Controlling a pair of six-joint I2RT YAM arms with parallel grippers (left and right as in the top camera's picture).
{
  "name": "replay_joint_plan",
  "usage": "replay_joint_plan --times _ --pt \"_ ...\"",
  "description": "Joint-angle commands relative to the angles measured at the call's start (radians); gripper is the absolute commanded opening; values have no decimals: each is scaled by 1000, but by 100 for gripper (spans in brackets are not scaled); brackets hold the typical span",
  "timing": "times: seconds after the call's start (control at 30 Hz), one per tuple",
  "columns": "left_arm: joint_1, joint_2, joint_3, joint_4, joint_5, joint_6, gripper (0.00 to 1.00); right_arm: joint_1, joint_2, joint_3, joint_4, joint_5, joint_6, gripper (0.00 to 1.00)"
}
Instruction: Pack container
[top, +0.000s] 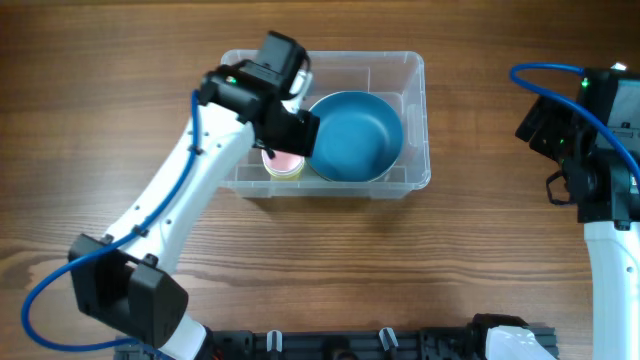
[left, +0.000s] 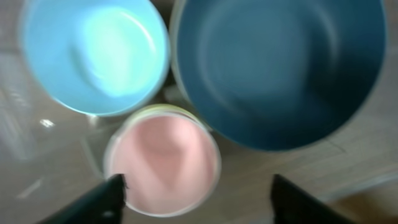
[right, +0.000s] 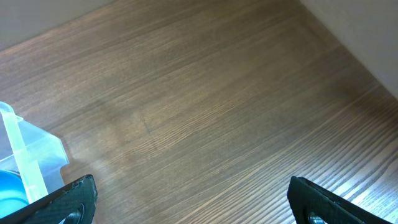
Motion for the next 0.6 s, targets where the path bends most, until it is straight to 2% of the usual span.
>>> replay_joint_plan --times 0.0,0.3,0.57 --pt "127 -74 0 40 7 -29 100 -2 7 10 2 17 10 100" --pt "472 -109 0 109 9 -93 100 -2 7 10 2 17 10 100" --pt "600 -109 0 108 8 -93 100 -2 7 10 3 17 10 100"
